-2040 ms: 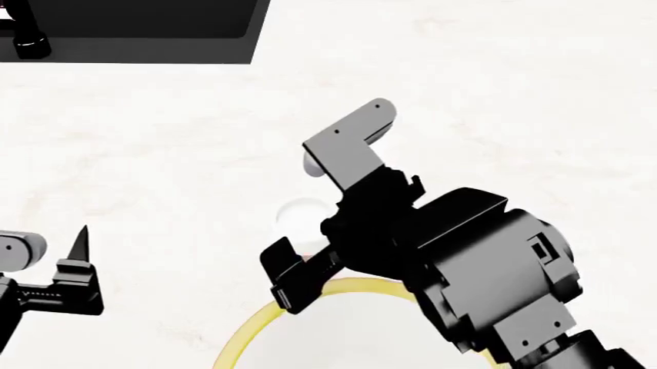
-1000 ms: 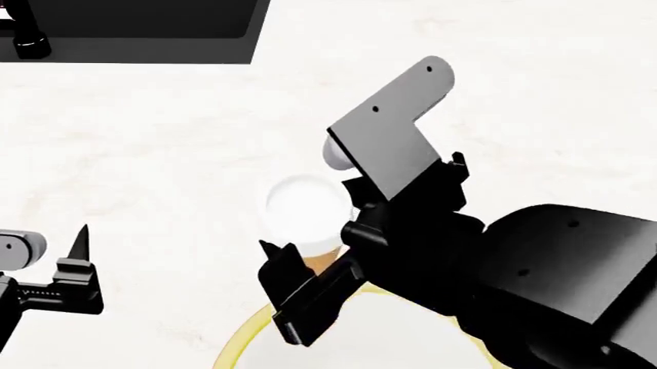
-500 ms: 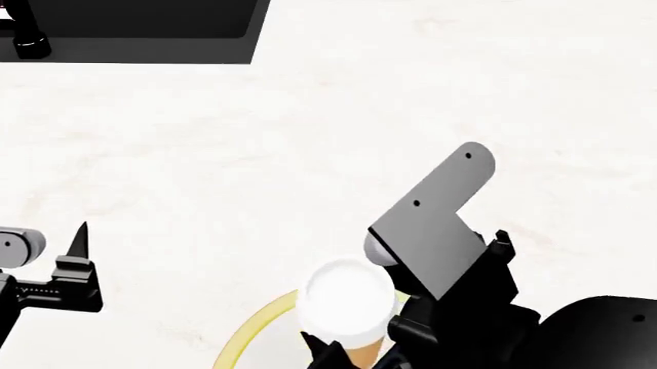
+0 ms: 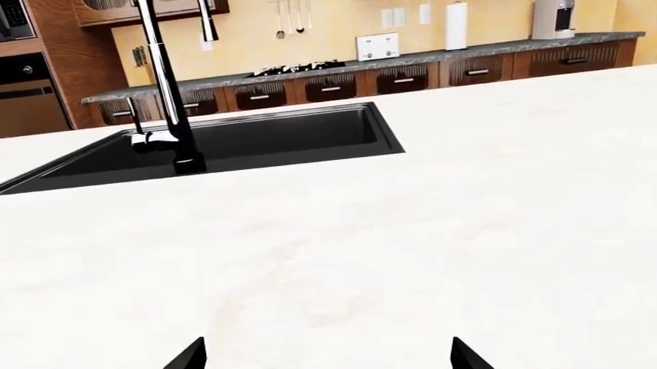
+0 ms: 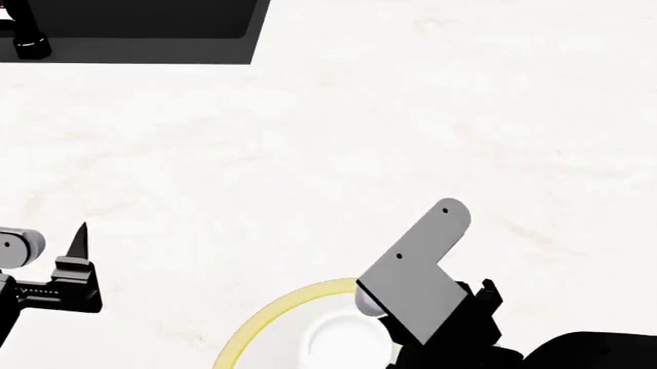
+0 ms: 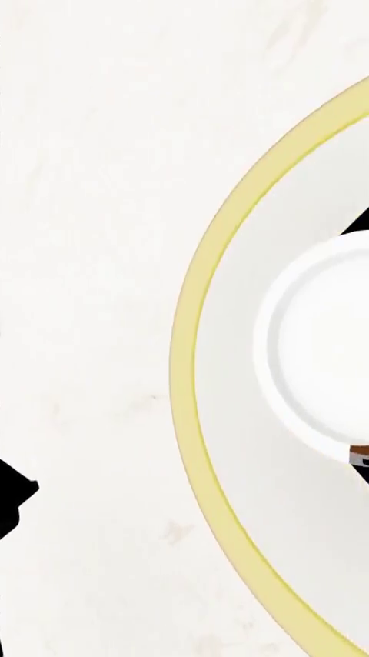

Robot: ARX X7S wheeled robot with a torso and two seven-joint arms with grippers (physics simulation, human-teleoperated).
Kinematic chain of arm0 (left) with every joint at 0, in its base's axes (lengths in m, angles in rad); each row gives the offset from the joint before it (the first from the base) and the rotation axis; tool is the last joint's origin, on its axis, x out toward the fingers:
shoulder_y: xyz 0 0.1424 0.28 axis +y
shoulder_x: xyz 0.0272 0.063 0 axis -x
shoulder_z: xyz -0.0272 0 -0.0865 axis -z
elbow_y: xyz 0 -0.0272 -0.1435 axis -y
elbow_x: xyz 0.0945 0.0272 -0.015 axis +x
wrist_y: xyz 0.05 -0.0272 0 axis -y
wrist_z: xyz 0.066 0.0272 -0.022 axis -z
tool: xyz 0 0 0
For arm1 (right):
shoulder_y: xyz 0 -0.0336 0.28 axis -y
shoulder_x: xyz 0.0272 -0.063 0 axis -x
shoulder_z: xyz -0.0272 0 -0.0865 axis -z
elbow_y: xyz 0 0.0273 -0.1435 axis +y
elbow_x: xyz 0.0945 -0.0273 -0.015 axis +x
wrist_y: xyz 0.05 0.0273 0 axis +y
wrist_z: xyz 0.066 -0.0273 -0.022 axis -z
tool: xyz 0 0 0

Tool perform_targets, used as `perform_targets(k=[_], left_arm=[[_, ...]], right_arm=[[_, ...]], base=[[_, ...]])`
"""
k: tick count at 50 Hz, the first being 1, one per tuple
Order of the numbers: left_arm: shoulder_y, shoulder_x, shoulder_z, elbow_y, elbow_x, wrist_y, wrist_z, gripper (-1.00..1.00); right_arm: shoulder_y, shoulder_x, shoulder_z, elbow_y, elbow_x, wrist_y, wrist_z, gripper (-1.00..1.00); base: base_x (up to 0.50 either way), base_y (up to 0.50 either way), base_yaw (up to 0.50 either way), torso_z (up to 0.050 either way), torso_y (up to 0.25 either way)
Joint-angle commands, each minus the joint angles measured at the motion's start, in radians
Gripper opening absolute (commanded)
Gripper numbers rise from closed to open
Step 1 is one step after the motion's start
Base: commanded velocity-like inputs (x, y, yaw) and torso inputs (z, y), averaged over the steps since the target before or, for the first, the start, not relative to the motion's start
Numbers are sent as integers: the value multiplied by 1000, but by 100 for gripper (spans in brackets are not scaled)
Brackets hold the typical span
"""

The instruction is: Place the cup inside the bowl on the dining table and move the bowl to any counter.

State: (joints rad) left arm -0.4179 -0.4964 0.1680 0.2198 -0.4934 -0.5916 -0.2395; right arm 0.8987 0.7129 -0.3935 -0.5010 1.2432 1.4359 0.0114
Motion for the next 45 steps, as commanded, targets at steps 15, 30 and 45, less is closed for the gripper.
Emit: perform_targets(k=[15,30,45], left_arm=[[-4,-1,7,-4,-2,0,0,100],[-18,3,17,-1,-2,-10,-5,100],[-24,8,25,-10,-1,-9,-7,100]], right_arm=[[5,21,-32,-1,27,2,27,100],[141,44,67,-8,209,41,152,100],[216,73,108,6,320,14,227,100]], base=[[1,0,0,0,0],[0,0,0,0,0],[0,0,0,0,0]])
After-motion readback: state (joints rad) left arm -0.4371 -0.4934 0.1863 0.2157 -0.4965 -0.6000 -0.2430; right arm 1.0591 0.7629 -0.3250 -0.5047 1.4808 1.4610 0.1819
